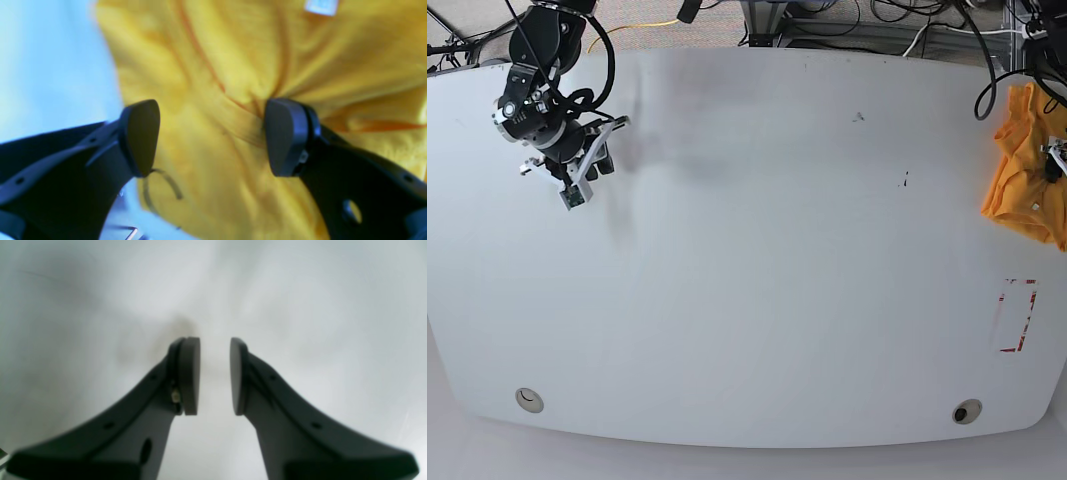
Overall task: Fold the T-shirt properly
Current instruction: 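Push the folded shirt to the table edge with the left gripper and release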
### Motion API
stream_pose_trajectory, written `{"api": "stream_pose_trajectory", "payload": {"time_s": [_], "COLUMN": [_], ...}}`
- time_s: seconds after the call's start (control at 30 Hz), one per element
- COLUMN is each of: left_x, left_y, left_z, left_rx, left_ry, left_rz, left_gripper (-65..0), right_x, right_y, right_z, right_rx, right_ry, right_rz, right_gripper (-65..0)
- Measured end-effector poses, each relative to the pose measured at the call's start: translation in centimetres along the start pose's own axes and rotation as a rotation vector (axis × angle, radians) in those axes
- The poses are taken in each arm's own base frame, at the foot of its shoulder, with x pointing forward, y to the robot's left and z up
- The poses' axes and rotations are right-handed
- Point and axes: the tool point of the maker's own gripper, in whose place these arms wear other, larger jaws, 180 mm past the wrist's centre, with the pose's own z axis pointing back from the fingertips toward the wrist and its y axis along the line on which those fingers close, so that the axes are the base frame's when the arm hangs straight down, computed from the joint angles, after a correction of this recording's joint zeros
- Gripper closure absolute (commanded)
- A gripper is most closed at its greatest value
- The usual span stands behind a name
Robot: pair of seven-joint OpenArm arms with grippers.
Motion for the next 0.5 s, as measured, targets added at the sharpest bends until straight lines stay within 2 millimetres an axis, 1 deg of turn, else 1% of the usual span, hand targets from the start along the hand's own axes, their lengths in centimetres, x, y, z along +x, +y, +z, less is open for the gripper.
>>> {"api": "stream_pose_trajectory", "payload": {"time_s": [0.03, 0.1, 0.13, 0.2, 0.27, 0.33, 0.43, 0.47, 0.5], "left_x": [0.3, 1.7, 2.5, 4.7, 6.4, 8.2, 10.7, 11.4, 12.0], "left_y": [0.4, 1.2, 1.3, 1.3, 0.9, -0.1, -2.0, -2.8, -4.2], "left_z": [0.4, 1.3, 1.7, 2.8, 3.7, 4.7, 5.9, 6.2, 6.3], "left_rx": [0.003, 0.020, 0.030, 0.054, 0.070, 0.070, 0.070, 0.068, 0.051], "left_ry": [-0.009, -0.056, -0.079, -0.159, -0.216, -0.278, -0.366, -0.393, -0.419], "left_rz": [-0.003, -0.013, -0.016, -0.008, -0.016, -0.033, -0.042, -0.035, -0.028], "left_gripper": [-45.1, -45.1, -45.1, -45.1, -45.1, -45.1, -44.3, -42.5, -40.1], "right_x": [0.0, 0.0, -0.1, 0.0, 0.6, 1.4, 2.6, 3.2, 3.4], "right_y": [0.0, 0.0, 0.0, 0.0, 0.0, -0.1, 0.2, 0.4, 0.5], "right_z": [0.0, 0.0, 0.0, 0.0, 0.2, 0.5, 0.9, 1.0, 1.1], "right_rx": [-0.001, -0.002, -0.002, -0.002, -0.006, -0.016, -0.015, -0.011, -0.009], "right_ry": [0.000, 0.002, 0.003, -0.001, -0.033, -0.074, -0.156, -0.190, -0.214], "right_rz": [0.000, 0.001, 0.001, 0.001, 0.006, 0.016, 0.025, 0.027, 0.028], "right_gripper": [-14.4, -14.4, -14.4, -14.4, -14.4, -14.4, -14.4, -14.4, -14.4]}}
